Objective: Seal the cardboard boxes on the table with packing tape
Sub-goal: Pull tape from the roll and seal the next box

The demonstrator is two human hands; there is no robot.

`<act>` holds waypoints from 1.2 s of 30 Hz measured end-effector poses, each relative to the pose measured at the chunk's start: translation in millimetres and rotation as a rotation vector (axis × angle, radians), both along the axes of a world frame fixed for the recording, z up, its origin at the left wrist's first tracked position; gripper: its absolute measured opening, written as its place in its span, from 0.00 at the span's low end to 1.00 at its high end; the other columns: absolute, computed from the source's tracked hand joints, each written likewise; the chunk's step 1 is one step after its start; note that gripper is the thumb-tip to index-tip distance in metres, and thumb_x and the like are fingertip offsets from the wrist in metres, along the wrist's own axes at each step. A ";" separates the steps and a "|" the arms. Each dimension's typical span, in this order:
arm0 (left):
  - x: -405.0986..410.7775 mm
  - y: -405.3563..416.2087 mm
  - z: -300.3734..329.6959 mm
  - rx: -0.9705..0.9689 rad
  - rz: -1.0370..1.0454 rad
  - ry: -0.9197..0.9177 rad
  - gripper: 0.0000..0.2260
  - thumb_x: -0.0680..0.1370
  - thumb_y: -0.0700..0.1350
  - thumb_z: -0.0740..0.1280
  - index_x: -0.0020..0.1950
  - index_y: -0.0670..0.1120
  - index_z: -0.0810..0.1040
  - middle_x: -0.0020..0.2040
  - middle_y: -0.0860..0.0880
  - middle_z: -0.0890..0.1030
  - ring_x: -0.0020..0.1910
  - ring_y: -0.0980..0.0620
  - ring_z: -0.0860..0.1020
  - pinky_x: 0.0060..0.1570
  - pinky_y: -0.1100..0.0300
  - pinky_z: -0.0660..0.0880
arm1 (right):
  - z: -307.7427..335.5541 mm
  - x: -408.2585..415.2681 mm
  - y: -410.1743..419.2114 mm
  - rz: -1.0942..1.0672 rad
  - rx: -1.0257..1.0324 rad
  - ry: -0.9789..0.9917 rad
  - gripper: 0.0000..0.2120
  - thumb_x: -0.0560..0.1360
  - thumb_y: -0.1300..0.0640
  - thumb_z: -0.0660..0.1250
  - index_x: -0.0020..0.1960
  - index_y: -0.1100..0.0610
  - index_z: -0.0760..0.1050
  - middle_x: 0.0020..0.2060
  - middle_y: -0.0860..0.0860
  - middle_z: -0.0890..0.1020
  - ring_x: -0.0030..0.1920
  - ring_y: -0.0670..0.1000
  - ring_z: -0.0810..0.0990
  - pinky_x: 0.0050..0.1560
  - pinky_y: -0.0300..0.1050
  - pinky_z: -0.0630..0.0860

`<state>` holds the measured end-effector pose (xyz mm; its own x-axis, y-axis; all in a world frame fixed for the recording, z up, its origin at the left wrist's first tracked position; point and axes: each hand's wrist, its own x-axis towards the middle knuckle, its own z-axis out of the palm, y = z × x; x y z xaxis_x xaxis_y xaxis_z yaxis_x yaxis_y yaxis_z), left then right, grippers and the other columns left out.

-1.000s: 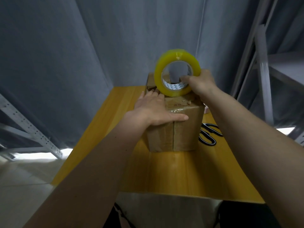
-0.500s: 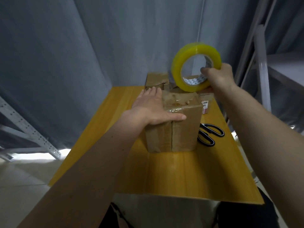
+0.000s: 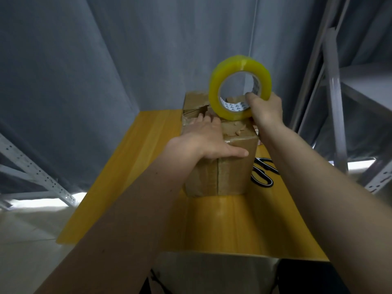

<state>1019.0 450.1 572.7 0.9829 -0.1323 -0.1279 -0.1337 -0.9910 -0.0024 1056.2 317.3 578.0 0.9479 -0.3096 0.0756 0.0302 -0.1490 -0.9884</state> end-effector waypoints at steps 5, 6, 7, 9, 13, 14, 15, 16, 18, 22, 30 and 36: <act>0.2 1.5 0.2 0.008 -0.011 0.005 0.57 0.60 0.81 0.58 0.80 0.49 0.50 0.80 0.45 0.50 0.78 0.43 0.50 0.76 0.47 0.52 | -6.4 0.0 5.0 0.057 0.022 0.014 0.02 0.71 0.54 0.70 0.42 0.51 0.79 0.43 0.52 0.84 0.46 0.55 0.83 0.52 0.56 0.80; 0.2 1.5 0.4 0.015 -0.011 0.002 0.57 0.60 0.81 0.58 0.79 0.49 0.50 0.80 0.45 0.50 0.78 0.43 0.50 0.75 0.47 0.52 | -5.4 0.1 4.8 0.051 0.021 0.012 0.03 0.71 0.53 0.70 0.40 0.51 0.78 0.41 0.52 0.84 0.45 0.55 0.83 0.52 0.57 0.80; 0.1 1.6 0.6 0.018 -0.009 0.002 0.57 0.61 0.81 0.58 0.79 0.49 0.50 0.80 0.45 0.50 0.78 0.44 0.50 0.75 0.47 0.52 | -5.2 1.5 3.8 0.042 0.012 0.008 0.04 0.72 0.53 0.69 0.39 0.52 0.77 0.41 0.53 0.84 0.45 0.56 0.83 0.52 0.57 0.80; -0.1 1.4 1.3 0.011 0.000 0.007 0.57 0.60 0.81 0.58 0.79 0.48 0.49 0.80 0.45 0.49 0.78 0.44 0.49 0.75 0.47 0.52 | -3.5 3.6 0.7 0.022 -0.004 -0.012 0.06 0.72 0.52 0.68 0.39 0.52 0.77 0.42 0.54 0.83 0.46 0.57 0.82 0.53 0.57 0.79; -1.8 1.4 1.6 -0.011 0.004 0.004 0.58 0.60 0.81 0.58 0.80 0.49 0.46 0.80 0.45 0.47 0.79 0.44 0.47 0.75 0.46 0.49 | -4.3 5.9 -8.3 -0.004 0.059 -0.040 0.08 0.73 0.51 0.67 0.37 0.52 0.77 0.43 0.56 0.84 0.47 0.58 0.83 0.54 0.59 0.79; -1.7 2.0 1.4 -0.026 0.009 0.007 0.59 0.60 0.81 0.59 0.80 0.49 0.45 0.80 0.45 0.46 0.79 0.44 0.46 0.75 0.46 0.49 | -5.4 6.7 -10.4 -0.008 0.100 -0.040 0.08 0.74 0.52 0.67 0.37 0.51 0.76 0.42 0.56 0.84 0.46 0.58 0.83 0.54 0.59 0.79; -1.8 2.9 1.5 -0.041 0.014 0.012 0.59 0.60 0.81 0.59 0.80 0.49 0.43 0.80 0.45 0.45 0.79 0.44 0.46 0.75 0.47 0.48 | -6.3 8.1 -13.0 -0.012 0.146 -0.037 0.07 0.74 0.52 0.68 0.37 0.51 0.75 0.42 0.55 0.84 0.46 0.57 0.83 0.53 0.59 0.80; -1.9 3.6 1.5 -0.052 0.018 0.018 0.59 0.60 0.81 0.59 0.80 0.49 0.42 0.80 0.45 0.45 0.79 0.45 0.45 0.75 0.47 0.48 | -5.9 9.1 -16.5 -0.011 0.194 -0.028 0.07 0.74 0.52 0.68 0.38 0.50 0.74 0.41 0.54 0.83 0.45 0.57 0.84 0.49 0.57 0.81; -1.7 4.8 1.8 -0.060 0.024 0.026 0.59 0.60 0.81 0.59 0.79 0.50 0.40 0.80 0.46 0.44 0.79 0.45 0.45 0.75 0.47 0.47 | -4.6 12.6 -25.4 -0.004 0.316 0.007 0.05 0.75 0.54 0.68 0.43 0.53 0.73 0.41 0.53 0.82 0.41 0.55 0.84 0.37 0.52 0.82; -1.0 4.8 2.1 -0.049 0.019 0.027 0.59 0.60 0.80 0.59 0.79 0.50 0.39 0.80 0.47 0.43 0.79 0.46 0.45 0.75 0.47 0.47 | -5.9 14.9 -40.6 0.065 0.557 0.138 0.18 0.77 0.57 0.67 0.64 0.60 0.66 0.51 0.58 0.78 0.43 0.58 0.83 0.36 0.59 0.82; -3.8 5.2 -0.5 -0.073 0.023 -0.001 0.59 0.60 0.80 0.59 0.79 0.51 0.39 0.80 0.47 0.43 0.79 0.46 0.44 0.74 0.47 0.46 | -21.4 18.3 -53.4 0.121 0.658 0.165 0.15 0.78 0.58 0.66 0.62 0.59 0.67 0.53 0.60 0.80 0.46 0.59 0.84 0.37 0.58 0.82; -2.1 5.6 1.5 -0.053 0.015 0.034 0.56 0.62 0.80 0.58 0.79 0.52 0.42 0.80 0.47 0.44 0.79 0.45 0.45 0.74 0.47 0.46 | -52.0 13.3 -64.1 0.094 0.732 0.250 0.14 0.78 0.60 0.65 0.63 0.59 0.69 0.57 0.62 0.79 0.52 0.62 0.82 0.46 0.63 0.81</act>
<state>1016.9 455.6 574.2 0.9802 -0.1248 -0.1540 -0.1178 -0.9916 0.0540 1069.6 253.2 525.9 0.9346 -0.1151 -0.3365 -0.2265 0.5365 -0.8129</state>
